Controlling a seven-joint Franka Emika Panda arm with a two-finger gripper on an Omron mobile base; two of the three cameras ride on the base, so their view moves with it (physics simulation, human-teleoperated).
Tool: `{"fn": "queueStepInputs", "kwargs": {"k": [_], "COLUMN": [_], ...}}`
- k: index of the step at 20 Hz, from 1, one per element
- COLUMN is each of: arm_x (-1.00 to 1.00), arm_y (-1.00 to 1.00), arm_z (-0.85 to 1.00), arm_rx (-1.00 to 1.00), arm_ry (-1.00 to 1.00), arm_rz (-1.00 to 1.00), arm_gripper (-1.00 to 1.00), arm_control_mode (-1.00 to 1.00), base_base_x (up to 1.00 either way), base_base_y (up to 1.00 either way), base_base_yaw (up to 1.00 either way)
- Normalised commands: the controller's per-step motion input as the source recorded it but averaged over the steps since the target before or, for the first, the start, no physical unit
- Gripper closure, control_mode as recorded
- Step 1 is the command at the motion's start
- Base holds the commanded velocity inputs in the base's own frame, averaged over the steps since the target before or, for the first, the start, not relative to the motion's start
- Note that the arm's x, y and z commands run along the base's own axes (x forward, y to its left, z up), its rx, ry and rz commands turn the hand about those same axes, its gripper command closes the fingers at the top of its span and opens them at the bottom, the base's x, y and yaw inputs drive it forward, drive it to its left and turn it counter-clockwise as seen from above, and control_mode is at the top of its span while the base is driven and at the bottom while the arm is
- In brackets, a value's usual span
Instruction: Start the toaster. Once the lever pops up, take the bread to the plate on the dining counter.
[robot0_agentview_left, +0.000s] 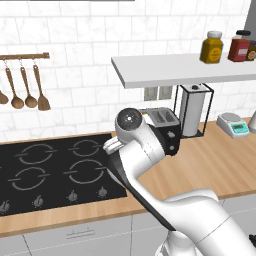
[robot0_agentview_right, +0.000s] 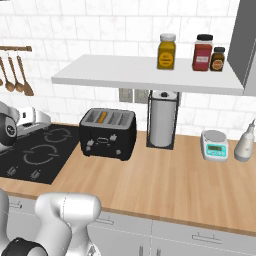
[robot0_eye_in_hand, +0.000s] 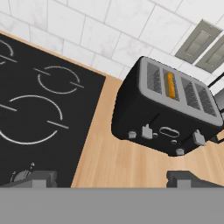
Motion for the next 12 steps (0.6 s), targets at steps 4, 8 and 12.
{"fn": "queueStepInputs", "kwargs": {"k": [4, 8, 12], "arm_x": [0.00, 0.00, 0.00], "arm_y": [0.00, 0.00, 0.00], "arm_z": [0.00, 0.00, 0.00], "arm_rx": [0.00, 0.00, 0.00], "arm_ry": [0.00, 0.00, 0.00], "arm_rz": [0.00, 0.00, 0.00], "arm_gripper": [-1.00, -1.00, -1.00], "arm_control_mode": [-1.00, -1.00, -1.00], "base_base_x": [0.00, 0.00, 0.00], "base_base_y": [0.00, 0.00, 0.00], "base_base_yaw": [0.00, 0.00, 0.00]}}
